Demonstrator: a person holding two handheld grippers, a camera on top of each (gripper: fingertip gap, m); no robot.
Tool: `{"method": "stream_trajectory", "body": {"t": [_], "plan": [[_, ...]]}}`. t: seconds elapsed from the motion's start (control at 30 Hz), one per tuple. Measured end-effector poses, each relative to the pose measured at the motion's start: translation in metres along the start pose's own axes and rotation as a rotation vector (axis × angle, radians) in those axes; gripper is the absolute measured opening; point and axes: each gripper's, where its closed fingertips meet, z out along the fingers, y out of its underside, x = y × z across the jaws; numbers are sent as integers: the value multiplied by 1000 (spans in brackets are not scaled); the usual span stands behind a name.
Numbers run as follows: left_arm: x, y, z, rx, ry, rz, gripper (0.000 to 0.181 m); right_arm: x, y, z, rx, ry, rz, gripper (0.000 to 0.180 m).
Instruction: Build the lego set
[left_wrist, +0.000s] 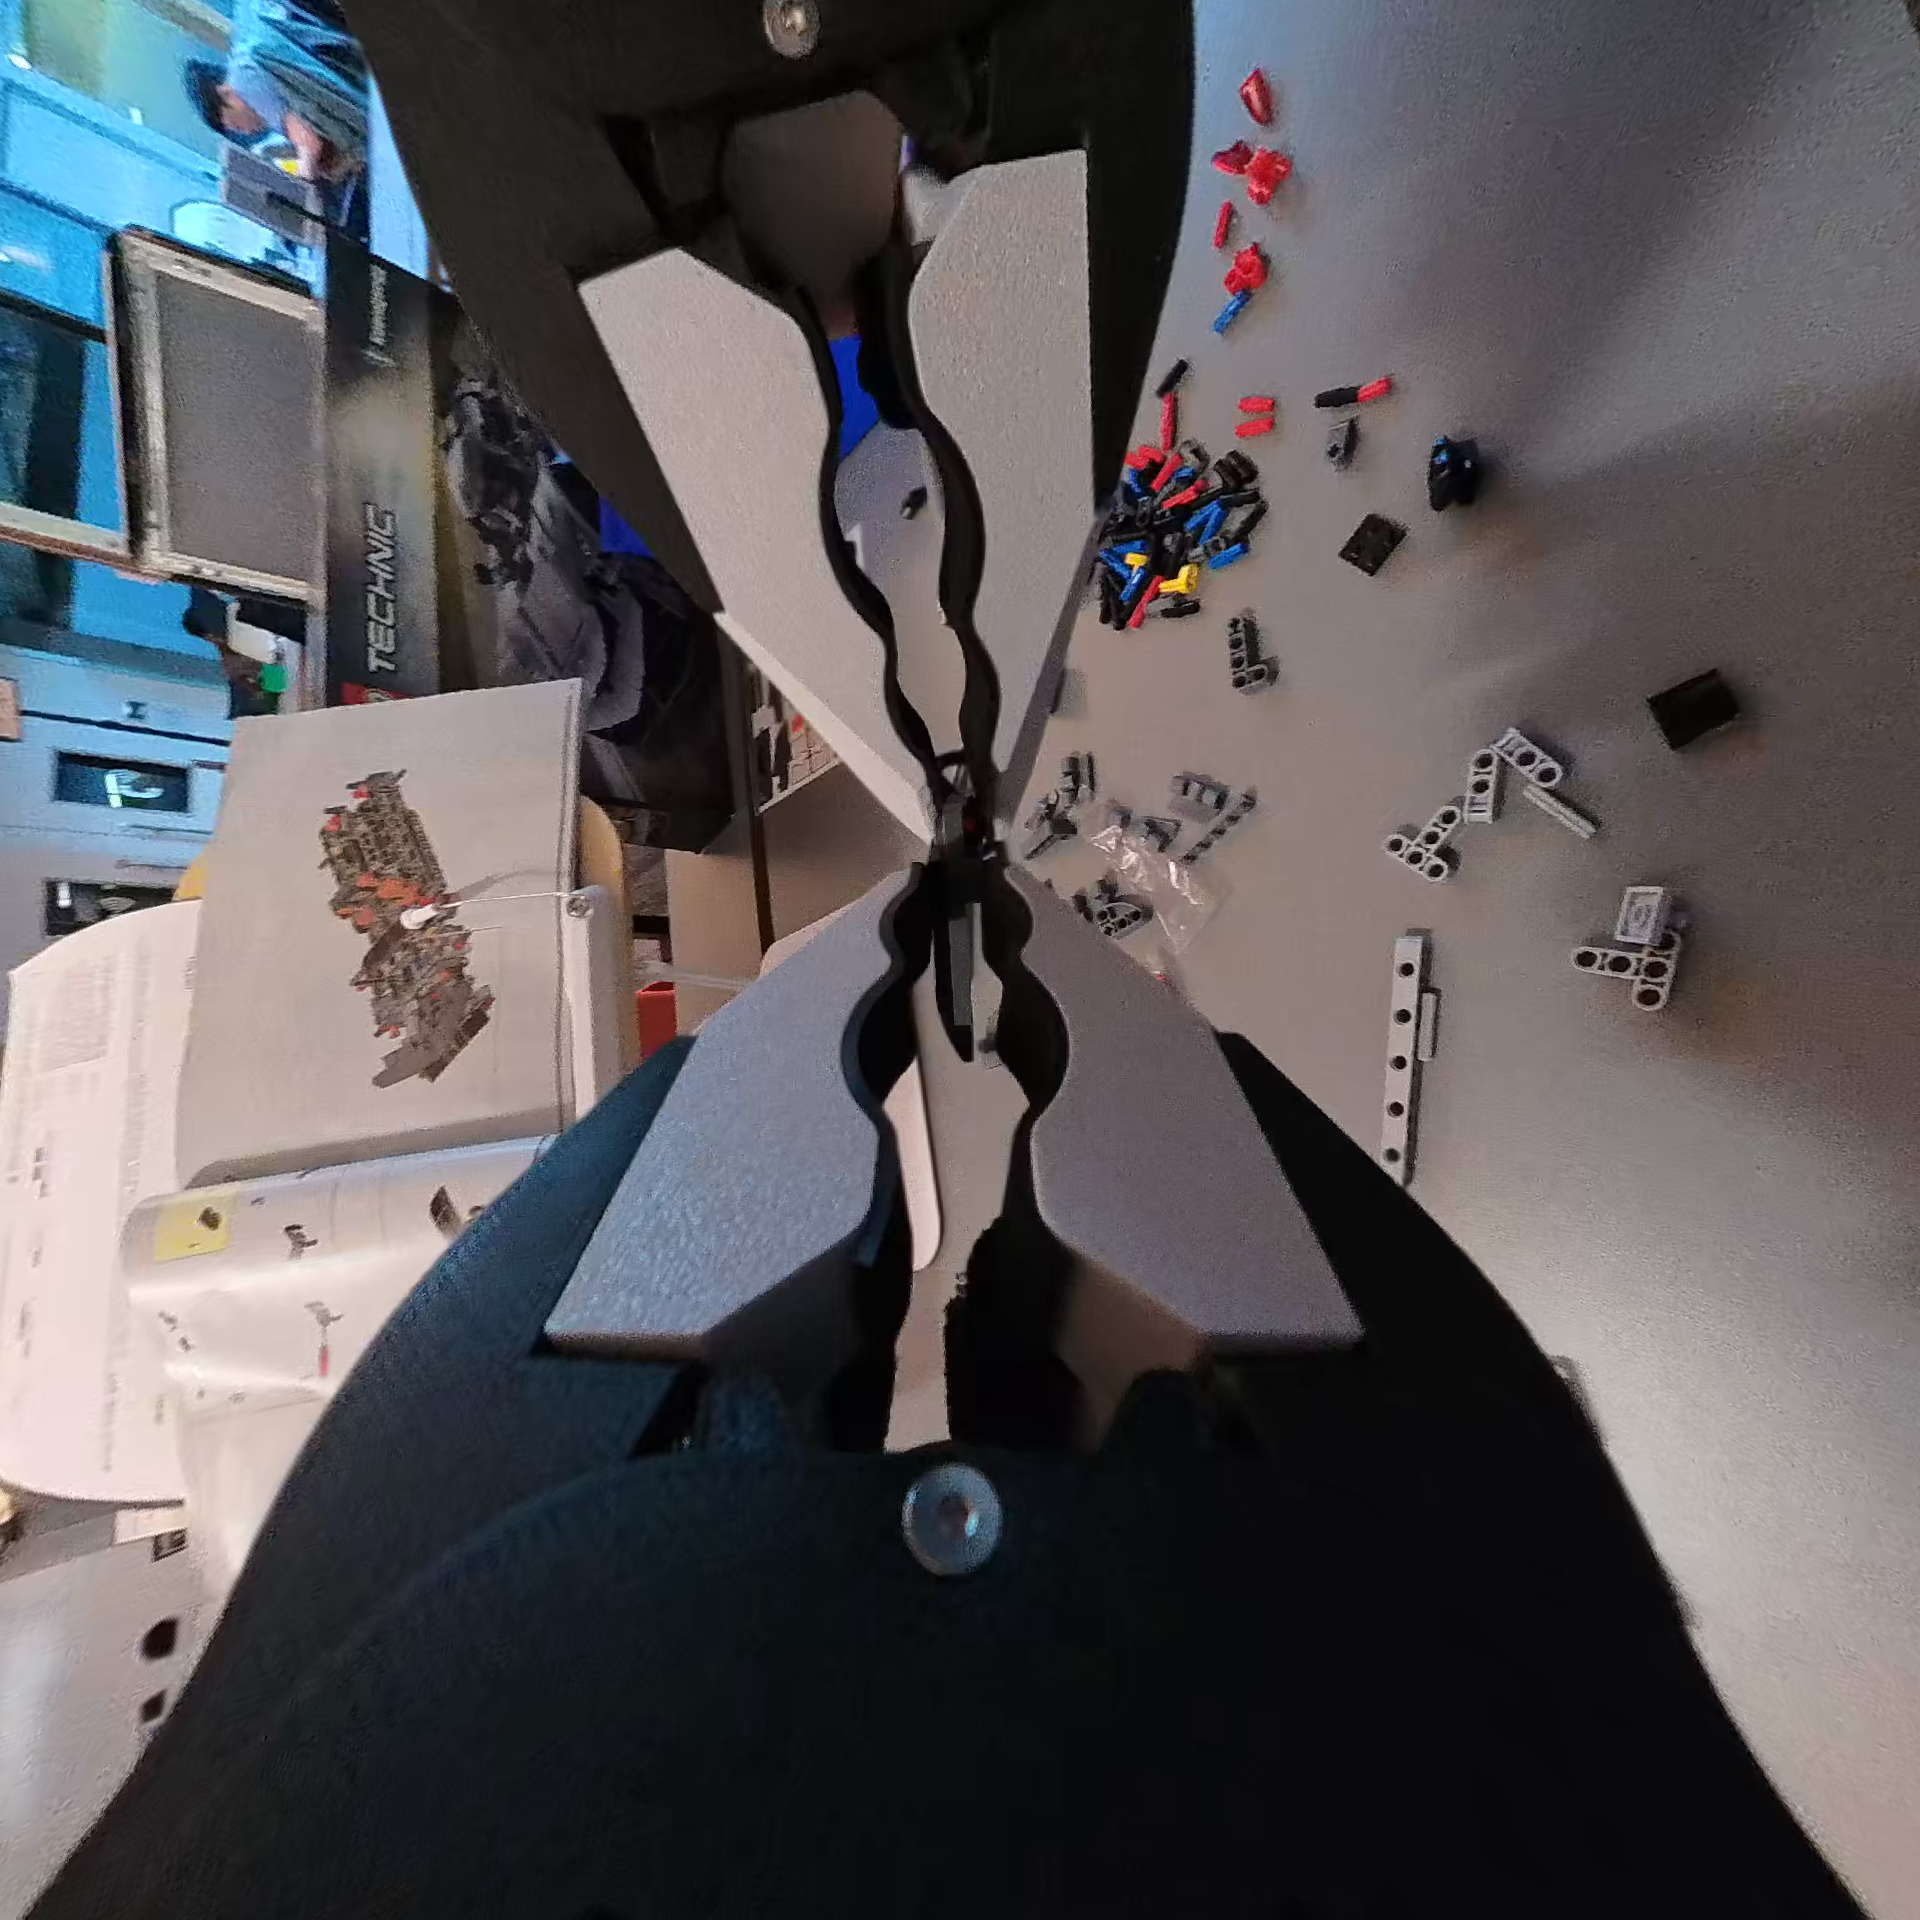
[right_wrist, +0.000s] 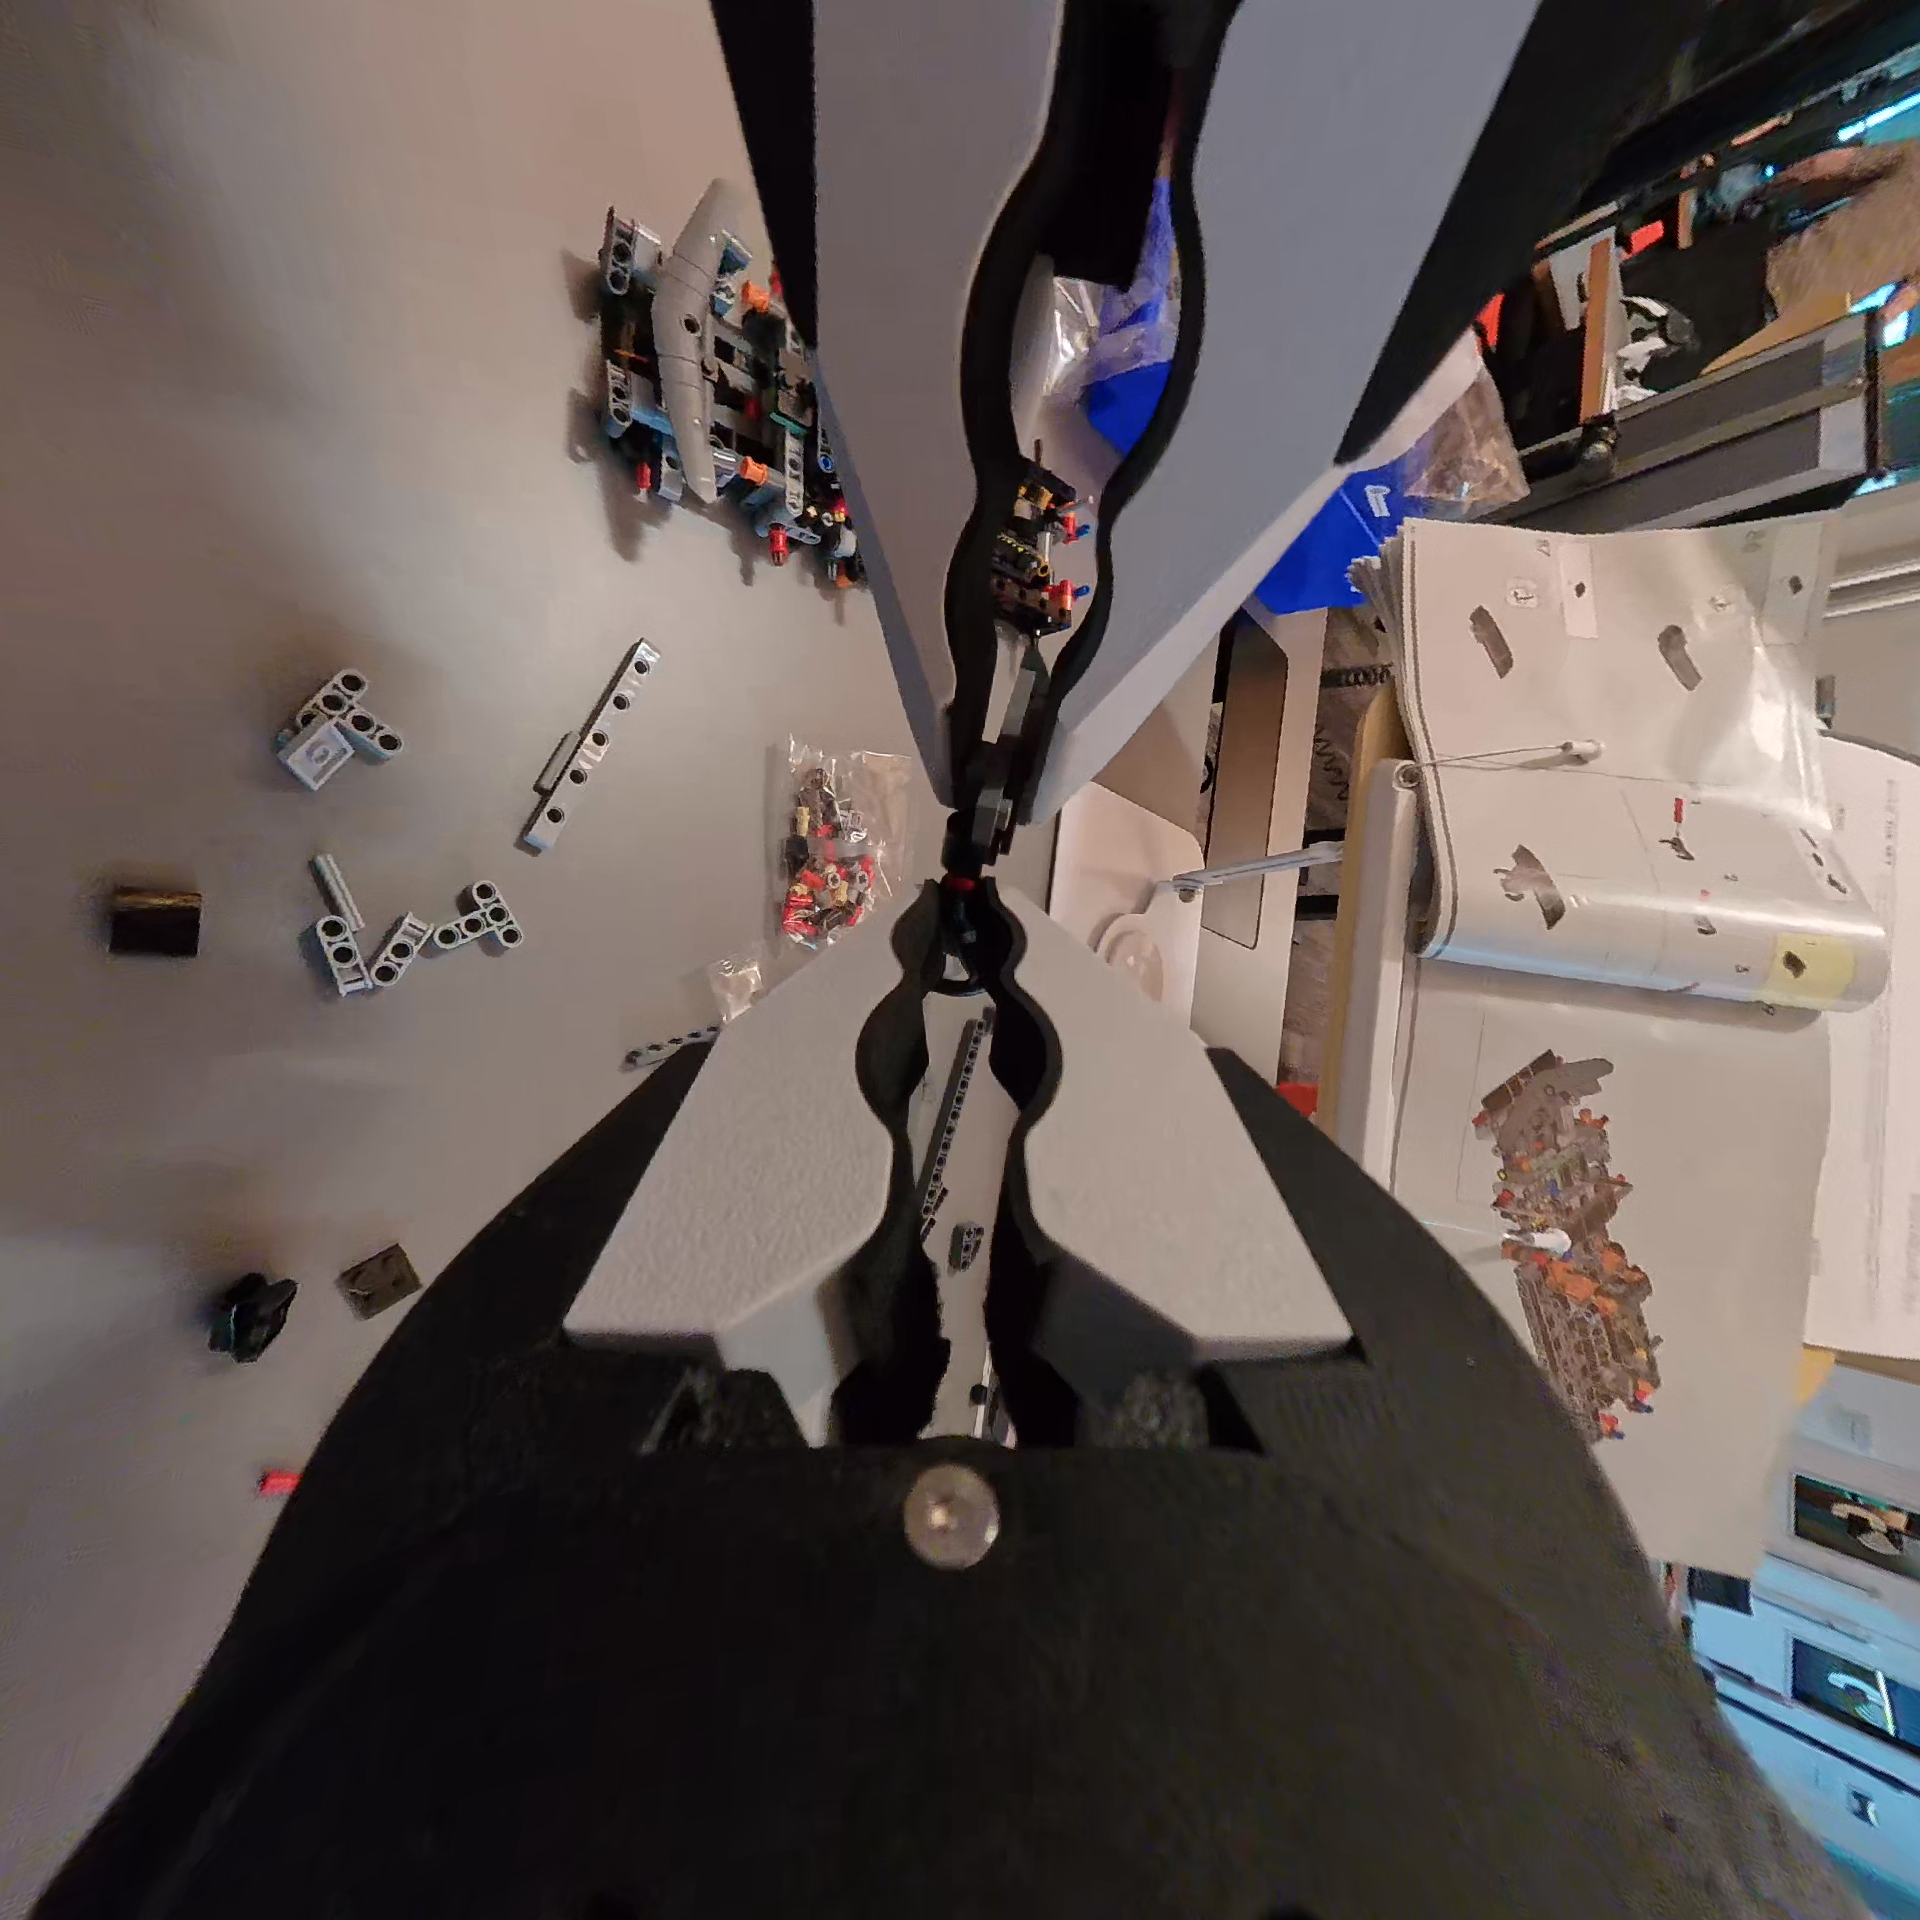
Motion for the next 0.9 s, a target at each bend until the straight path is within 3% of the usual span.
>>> {"method": "stream_trajectory", "body": {"t": [0.57, 0.9], "plan": [[8, 14, 14, -127, -72, 0, 8, -6, 15, 14, -103, 85, 52, 1], [19, 22, 24, -146, -73, -52, 8, -17, 22, 26, -94, 53, 125, 1]]}}
